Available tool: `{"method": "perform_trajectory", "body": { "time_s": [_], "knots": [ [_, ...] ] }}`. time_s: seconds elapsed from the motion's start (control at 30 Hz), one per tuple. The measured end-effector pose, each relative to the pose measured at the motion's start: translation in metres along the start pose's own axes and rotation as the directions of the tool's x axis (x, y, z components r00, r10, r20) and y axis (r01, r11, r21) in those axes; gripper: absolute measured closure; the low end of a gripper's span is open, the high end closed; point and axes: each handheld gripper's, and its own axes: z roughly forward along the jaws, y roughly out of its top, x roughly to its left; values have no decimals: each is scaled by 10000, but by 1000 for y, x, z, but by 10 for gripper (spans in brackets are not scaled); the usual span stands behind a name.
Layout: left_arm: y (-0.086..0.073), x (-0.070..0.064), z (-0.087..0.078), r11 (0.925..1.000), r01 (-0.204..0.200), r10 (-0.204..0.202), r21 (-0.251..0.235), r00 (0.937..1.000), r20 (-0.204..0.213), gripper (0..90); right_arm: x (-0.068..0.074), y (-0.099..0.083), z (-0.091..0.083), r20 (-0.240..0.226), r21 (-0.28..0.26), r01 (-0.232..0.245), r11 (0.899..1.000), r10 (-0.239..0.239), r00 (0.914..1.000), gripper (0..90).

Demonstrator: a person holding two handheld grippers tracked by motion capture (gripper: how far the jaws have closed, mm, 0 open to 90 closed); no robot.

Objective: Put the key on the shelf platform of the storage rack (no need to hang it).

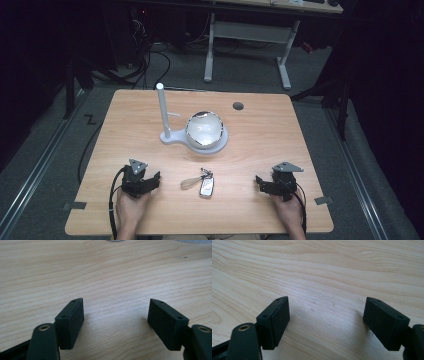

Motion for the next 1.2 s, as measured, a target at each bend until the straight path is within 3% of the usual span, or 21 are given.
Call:
{"method": "perform_trajectory", "body": {
  "time_s": [0.4,0.73,1.07,1.1,1.2],
  "knots": [
    [4,-2,-4,9987,247,-257,436,9994,218,301,0,0,0,0,0,-2,10000,2,10000,217],
    [1,-8,-12,9962,25,-70,871,9987,512,299,0,0,0,0,0,2,10000,-2,10000,217],
    [-1,-15,-27,9895,156,-269,1434,9966,774,344,0,0,0,2,-1,0,10000,0,10000,217],
    [-2,-17,-30,9884,-107,-47,1516,9949,1008,344,0,0,0,0,0,3,10000,-3,10000,217],
    [-5,-24,-36,9851,-240,33,1705,9927,1206,344,0,0,0,2,2,2,10000,-2,10000,217]
  ]
}}
